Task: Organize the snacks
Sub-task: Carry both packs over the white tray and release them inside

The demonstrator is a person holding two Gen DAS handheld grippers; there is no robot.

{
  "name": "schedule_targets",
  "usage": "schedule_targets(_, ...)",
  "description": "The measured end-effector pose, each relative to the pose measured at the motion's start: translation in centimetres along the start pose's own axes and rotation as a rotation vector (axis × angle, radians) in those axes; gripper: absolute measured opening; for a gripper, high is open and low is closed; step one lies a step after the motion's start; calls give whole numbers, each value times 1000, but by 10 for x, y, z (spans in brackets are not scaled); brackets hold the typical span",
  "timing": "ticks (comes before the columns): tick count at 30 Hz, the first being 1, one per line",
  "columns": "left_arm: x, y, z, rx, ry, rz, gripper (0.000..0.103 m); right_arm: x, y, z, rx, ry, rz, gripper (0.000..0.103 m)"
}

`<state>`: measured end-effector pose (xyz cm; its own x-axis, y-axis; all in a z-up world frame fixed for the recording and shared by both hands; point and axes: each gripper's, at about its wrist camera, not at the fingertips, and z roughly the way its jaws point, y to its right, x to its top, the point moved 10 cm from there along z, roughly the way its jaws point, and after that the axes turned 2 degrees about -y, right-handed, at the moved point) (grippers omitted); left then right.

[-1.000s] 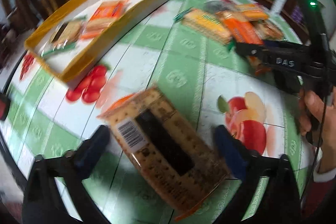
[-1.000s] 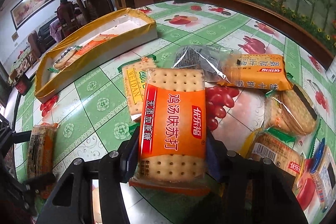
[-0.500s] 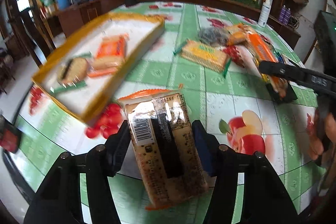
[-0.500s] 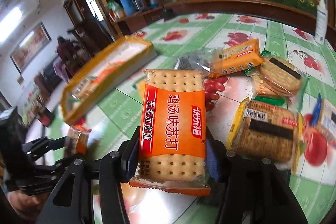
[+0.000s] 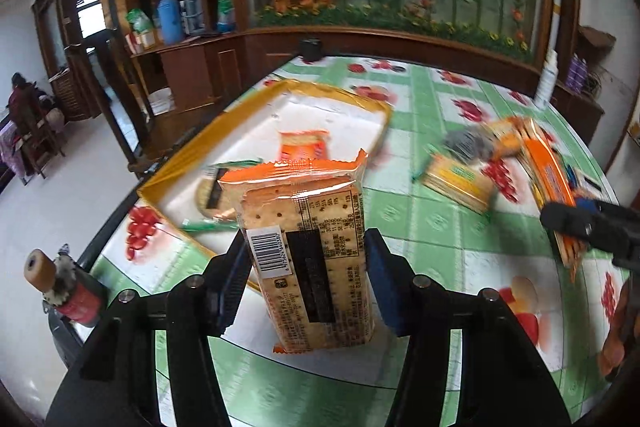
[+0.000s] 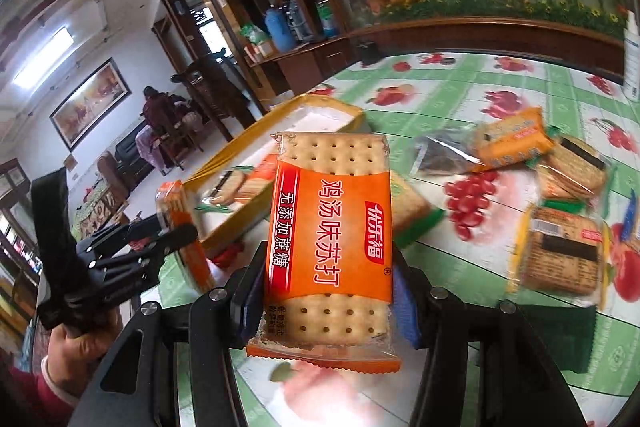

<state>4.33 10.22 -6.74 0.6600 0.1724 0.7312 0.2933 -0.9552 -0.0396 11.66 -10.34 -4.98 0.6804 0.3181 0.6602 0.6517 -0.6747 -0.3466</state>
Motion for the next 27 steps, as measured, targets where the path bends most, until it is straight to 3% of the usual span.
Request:
schedule_targets(15, 5, -58, 24, 54, -13, -85, 54, 19, -52, 60, 86, -57, -45, 55)
schedule_targets(27, 44, -93, 70, 82, -35, -117, 53, 74, -82, 132, 145, -64, -20, 55)
